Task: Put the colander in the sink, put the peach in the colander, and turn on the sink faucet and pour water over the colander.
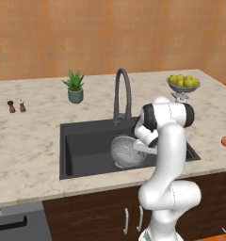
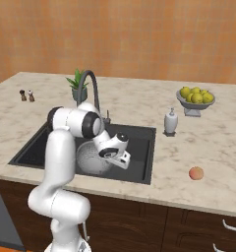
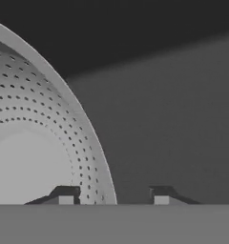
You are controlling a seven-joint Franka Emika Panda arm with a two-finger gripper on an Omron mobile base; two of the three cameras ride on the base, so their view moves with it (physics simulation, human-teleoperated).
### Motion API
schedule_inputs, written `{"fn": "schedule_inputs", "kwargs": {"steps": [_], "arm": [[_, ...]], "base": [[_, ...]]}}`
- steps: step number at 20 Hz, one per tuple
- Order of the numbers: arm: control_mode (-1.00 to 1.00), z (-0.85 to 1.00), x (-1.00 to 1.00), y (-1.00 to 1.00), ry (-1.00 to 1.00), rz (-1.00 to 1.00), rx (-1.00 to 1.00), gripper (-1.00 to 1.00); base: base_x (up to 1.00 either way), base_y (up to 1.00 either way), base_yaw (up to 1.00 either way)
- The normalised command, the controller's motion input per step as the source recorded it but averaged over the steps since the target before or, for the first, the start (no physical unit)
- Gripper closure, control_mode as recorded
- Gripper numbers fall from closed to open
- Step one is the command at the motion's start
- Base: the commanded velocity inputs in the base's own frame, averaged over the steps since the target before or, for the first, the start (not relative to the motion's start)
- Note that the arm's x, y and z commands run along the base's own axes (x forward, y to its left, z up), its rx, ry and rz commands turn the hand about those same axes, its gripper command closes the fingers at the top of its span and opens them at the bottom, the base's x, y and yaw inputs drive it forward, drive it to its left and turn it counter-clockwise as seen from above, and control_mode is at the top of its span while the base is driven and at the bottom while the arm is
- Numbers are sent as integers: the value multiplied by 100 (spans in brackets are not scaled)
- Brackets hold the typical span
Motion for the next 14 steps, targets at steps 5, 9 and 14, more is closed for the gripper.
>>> {"fn": "schedule_inputs", "kwargs": {"steps": [5, 9, 14], "arm": [[-100, 47, -16, 5, -1, 1, 0, -100], [-100, 82, -42, 0, -9, 9, 7, -100], [-100, 84, -75, -23, -20, 8, 19, -100]], "base": [[0, 0, 0], [0, 0, 0], [0, 0, 0]]}}
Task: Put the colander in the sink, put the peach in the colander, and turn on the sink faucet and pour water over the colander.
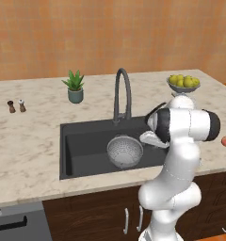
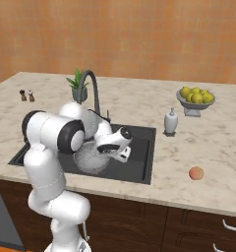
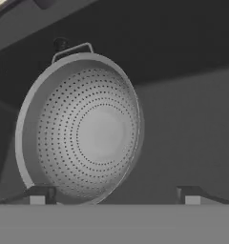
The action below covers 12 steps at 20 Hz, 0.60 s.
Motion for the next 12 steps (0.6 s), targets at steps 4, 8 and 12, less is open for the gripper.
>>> {"fn": "schedule_inputs", "kwargs": {"steps": [4, 8, 12], "arm": [[-100, 98, -78, -36, -20, -3, 16, -100], [-100, 100, -94, -38, -16, 0, 7, -100], [-100, 100, -98, -49, -8, -1, 1, -100]], "base": [[0, 0, 0], [0, 0, 0], [0, 0, 0]]}}
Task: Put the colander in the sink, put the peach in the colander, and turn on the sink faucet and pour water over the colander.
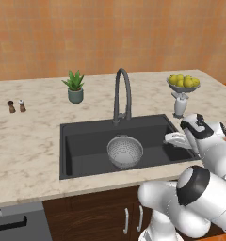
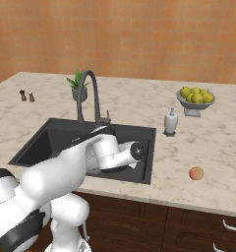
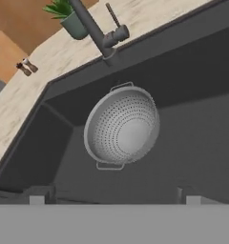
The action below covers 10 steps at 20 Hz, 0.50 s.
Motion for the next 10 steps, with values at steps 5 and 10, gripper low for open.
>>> {"fn": "schedule_inputs", "kwargs": {"steps": [5, 10], "arm": [[-100, 100, -93, -44, 0, -6, 0, -100], [-100, 100, -88, -40, 3, -11, -8, -100]], "base": [[0, 0, 0], [0, 0, 0]]}}
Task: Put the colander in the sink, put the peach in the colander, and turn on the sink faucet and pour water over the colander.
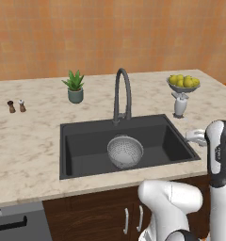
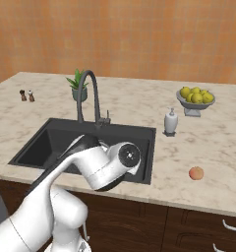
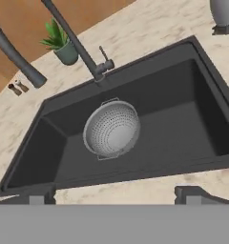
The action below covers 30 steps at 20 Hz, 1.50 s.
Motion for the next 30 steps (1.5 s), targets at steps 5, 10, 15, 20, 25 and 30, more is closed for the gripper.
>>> {"fn": "schedule_inputs", "kwargs": {"steps": [5, 10, 15, 20, 25, 30], "arm": [[-100, 54, -61, -67, 25, -16, -42, -100], [-100, 15, -10, -63, 40, -26, -45, -100], [-100, 0, 0, -100, 15, -27, 0, -100], [-100, -15, 1, -91, 1, -17, 11, -100], [-100, -29, 25, -62, 0, -14, 13, -100], [-100, -25, 52, -39, 0, -16, 11, -100]], "base": [[0, 0, 0], [0, 0, 0], [0, 0, 0], [0, 0, 0], [0, 0, 0], [0, 0, 0]]}}
